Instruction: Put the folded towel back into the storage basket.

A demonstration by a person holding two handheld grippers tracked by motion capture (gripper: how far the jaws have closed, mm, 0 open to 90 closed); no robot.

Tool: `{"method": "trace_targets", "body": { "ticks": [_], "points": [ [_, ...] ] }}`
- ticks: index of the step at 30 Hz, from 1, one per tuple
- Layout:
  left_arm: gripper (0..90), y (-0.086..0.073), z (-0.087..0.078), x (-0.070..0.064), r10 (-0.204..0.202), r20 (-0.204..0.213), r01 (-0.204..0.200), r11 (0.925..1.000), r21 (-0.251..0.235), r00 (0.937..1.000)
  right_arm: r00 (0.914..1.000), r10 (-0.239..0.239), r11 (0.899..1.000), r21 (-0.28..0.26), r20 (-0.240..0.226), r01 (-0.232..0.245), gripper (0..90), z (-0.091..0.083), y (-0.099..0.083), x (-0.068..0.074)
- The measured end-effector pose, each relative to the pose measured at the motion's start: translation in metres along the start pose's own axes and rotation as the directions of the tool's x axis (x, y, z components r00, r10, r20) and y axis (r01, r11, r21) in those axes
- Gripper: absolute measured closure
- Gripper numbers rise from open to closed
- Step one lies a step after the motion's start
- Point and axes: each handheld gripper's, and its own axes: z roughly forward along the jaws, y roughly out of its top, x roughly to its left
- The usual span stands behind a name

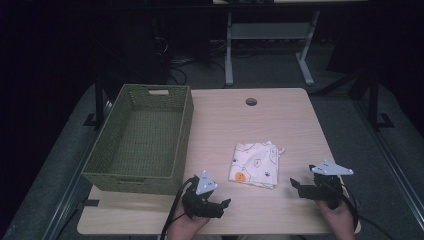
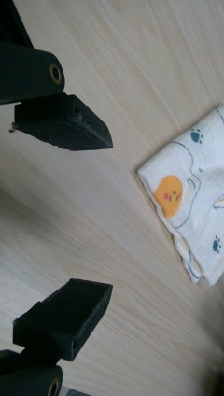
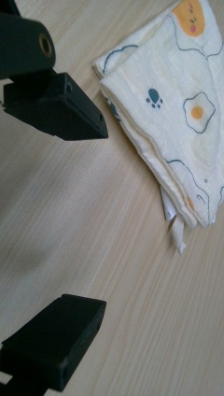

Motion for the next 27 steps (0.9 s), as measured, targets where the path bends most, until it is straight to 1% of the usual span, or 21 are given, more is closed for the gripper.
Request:
{"method": "trace_targets", "body": {
  "ticks": [2,5,6,7,9,10,12,13,14,16,17,18,22,25,27],
  "points": [
    [25.6,0.005,0.003,0.000,-0.003,0.006,0.003,1.0000,0.009,1.0000,1.0000,0.000,1.000,0.000,0.003,0.000,14.2,-0.001,0.000,-0.002],
    [25.6,0.009,0.005,0.001,0.007,0.011,-0.007,0.9997,0.023,0.9999,0.9999,0.010,1.000,0.002,0.004,-0.010,14.2,-0.001,-0.001,-0.004],
    [25.6,0.014,0.008,0.001,0.017,0.013,-0.018,0.9991,0.037,0.9998,0.9998,0.018,1.000,0.000,0.004,-0.018,14.2,-0.001,-0.001,-0.005],
    [25.6,0.014,0.008,0.001,0.017,0.013,-0.018,0.9991,0.037,0.9998,0.9998,0.018,1.000,0.000,0.004,-0.018,14.2,-0.001,-0.001,-0.005],
    [25.5,0.023,0.012,0.002,0.025,0.017,-0.025,0.9983,0.052,0.9996,0.9998,0.021,1.000,-0.004,0.007,-0.021,14.2,-0.002,-0.002,-0.006],
    [25.4,0.023,0.012,0.002,0.025,0.017,-0.025,0.9983,0.052,0.9996,0.9998,0.021,1.000,-0.004,0.007,-0.021,14.2,-0.002,-0.002,-0.006],
    [25.5,0.032,0.016,0.001,0.042,0.020,-0.044,0.9965,0.071,0.9989,0.9996,0.026,1.000,-0.008,0.008,-0.026,14.2,-0.003,-0.002,-0.007],
    [25.5,0.032,0.016,0.001,0.042,0.020,-0.044,0.9965,0.071,0.9989,0.9996,0.026,1.000,-0.008,0.008,-0.026,14.2,-0.003,-0.002,-0.007],
    [25.7,0.038,0.020,0.001,0.046,0.030,-0.048,0.9953,0.083,0.9985,0.9995,0.029,1.000,-0.006,0.007,-0.029,14.2,-0.003,-0.002,-0.008],
    [25.9,0.041,0.022,0.000,0.048,0.028,-0.050,0.9945,0.092,0.9985,0.9995,0.031,1.000,-0.005,0.007,-0.031,14.2,-0.003,-0.002,-0.008],
    [25.8,0.046,0.026,0.000,0.048,0.036,-0.051,0.9927,0.109,0.9982,0.9995,0.031,1.000,-0.002,0.007,-0.031,14.2,-0.003,-0.002,-0.009],
    [25.8,0.046,0.026,0.000,0.048,0.036,-0.051,0.9927,0.109,0.9982,0.9995,0.031,1.000,-0.002,0.007,-0.031,14.2,-0.003,-0.002,-0.009],
    [25.8,0.056,0.035,0.001,0.042,0.046,-0.048,0.9894,0.137,0.9981,0.9995,0.029,1.000,-0.003,0.008,-0.029,14.2,-0.003,-0.003,-0.011],
    [25.8,0.063,0.042,0.002,0.043,0.045,-0.049,0.9870,0.153,0.9981,0.9992,0.040,0.999,-0.001,0.009,-0.040,14.2,-0.004,-0.003,-0.012],
    [25.8,0.070,0.046,0.002,0.049,0.042,-0.055,0.9851,0.163,0.9979,0.9992,0.040,0.999,-0.001,0.008,-0.040,14.2,-0.004,-0.003,-0.012]
  ]
}}
